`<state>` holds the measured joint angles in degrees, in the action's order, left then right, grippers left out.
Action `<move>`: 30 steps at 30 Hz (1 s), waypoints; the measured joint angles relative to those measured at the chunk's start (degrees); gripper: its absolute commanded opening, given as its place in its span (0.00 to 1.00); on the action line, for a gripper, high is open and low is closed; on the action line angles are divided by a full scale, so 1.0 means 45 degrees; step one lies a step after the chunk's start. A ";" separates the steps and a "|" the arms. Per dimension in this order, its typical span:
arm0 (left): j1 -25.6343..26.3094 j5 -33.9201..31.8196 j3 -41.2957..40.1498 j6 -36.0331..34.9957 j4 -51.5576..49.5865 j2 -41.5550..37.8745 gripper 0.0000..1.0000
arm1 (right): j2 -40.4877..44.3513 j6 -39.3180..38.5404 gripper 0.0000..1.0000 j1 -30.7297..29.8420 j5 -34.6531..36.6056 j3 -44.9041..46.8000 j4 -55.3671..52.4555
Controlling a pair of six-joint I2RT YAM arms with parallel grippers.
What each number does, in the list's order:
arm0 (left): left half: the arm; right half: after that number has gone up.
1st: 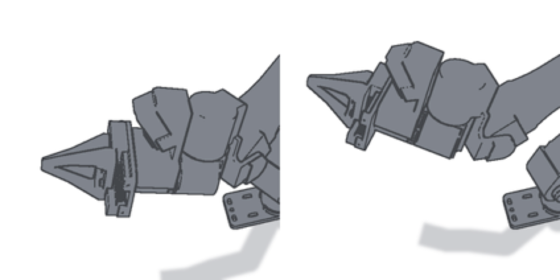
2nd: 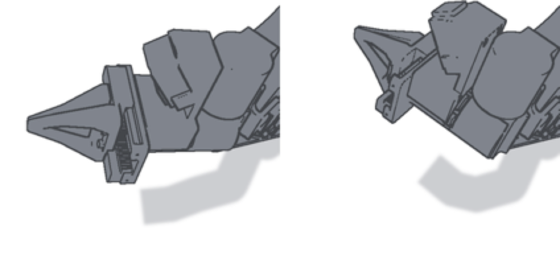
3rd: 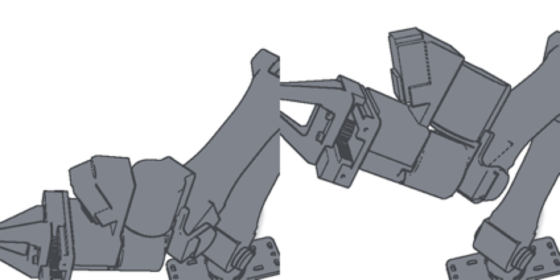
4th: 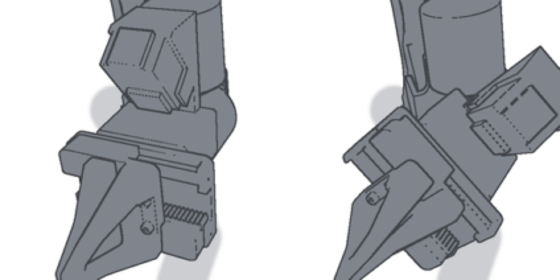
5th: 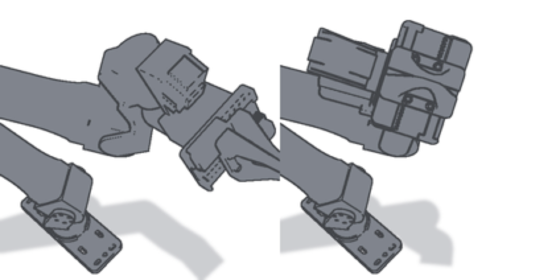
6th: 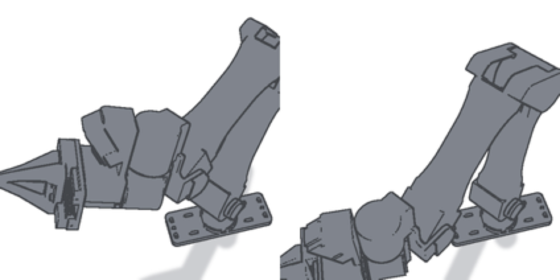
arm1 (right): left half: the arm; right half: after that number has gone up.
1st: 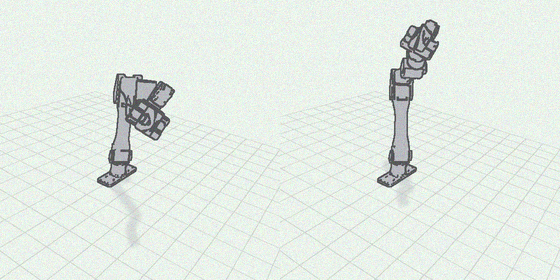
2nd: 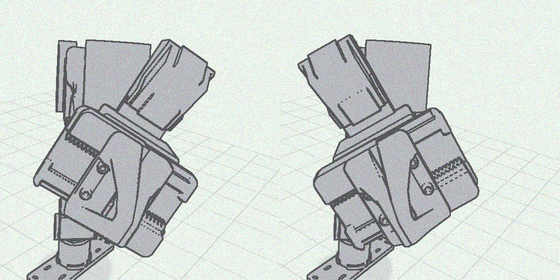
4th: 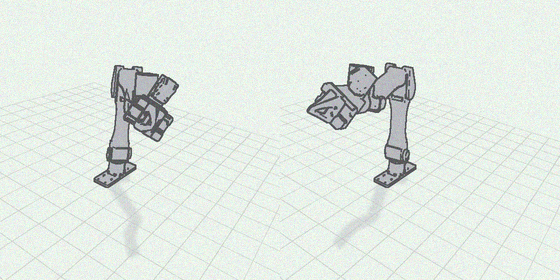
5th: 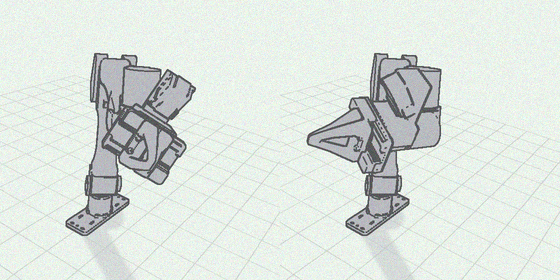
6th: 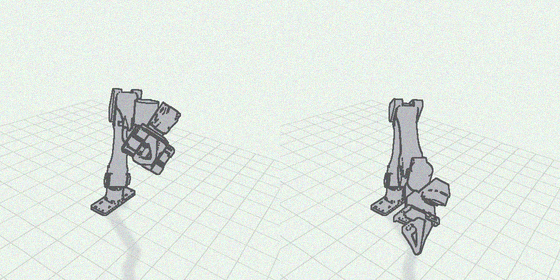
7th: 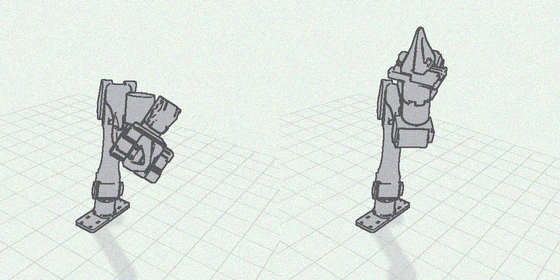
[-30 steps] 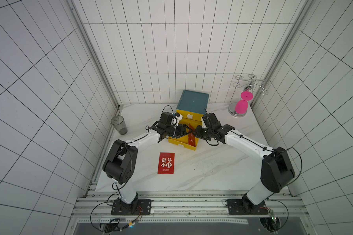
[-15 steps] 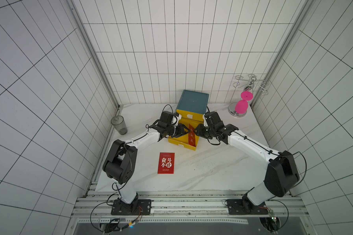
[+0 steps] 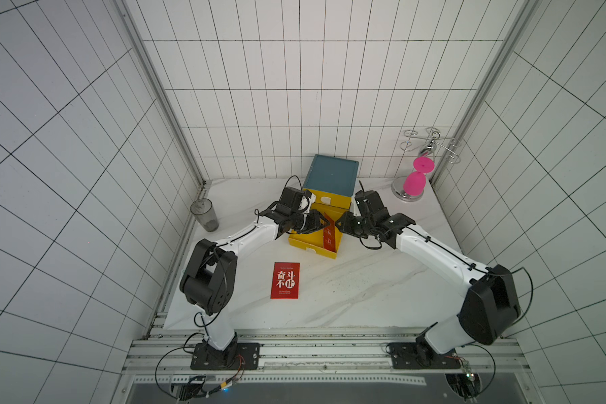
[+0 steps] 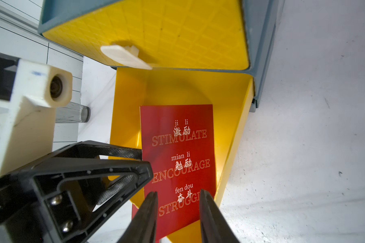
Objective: Take the postcards out of the drawer
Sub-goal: Pick up the postcard from the drawer.
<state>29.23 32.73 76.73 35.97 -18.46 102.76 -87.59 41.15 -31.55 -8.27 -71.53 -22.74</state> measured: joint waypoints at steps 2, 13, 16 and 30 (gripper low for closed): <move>0.0058 -0.0068 0.0189 -0.0092 -0.0151 0.0146 0.26 | 0.0087 -0.0010 0.36 0.0019 0.0005 0.0000 -0.0034; 0.0073 -0.0578 0.0238 -0.0131 -0.0792 0.0491 0.00 | 0.0466 -0.0010 0.36 0.0359 0.0000 0.0019 -0.0053; 0.0063 -0.0622 0.0238 -0.0015 -0.0811 0.0491 0.00 | 0.0578 -0.0015 0.36 0.0486 -0.0015 0.0019 -0.0053; -0.0690 -0.0583 -0.0223 0.1311 -0.0661 -0.1253 0.00 | 0.1433 -0.0529 0.38 0.1307 -0.0952 0.0019 -0.0369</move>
<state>26.13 30.11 75.72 41.87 -21.43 97.12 -81.14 38.76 -25.67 -12.56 -71.44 -24.40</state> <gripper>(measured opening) 0.047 0.368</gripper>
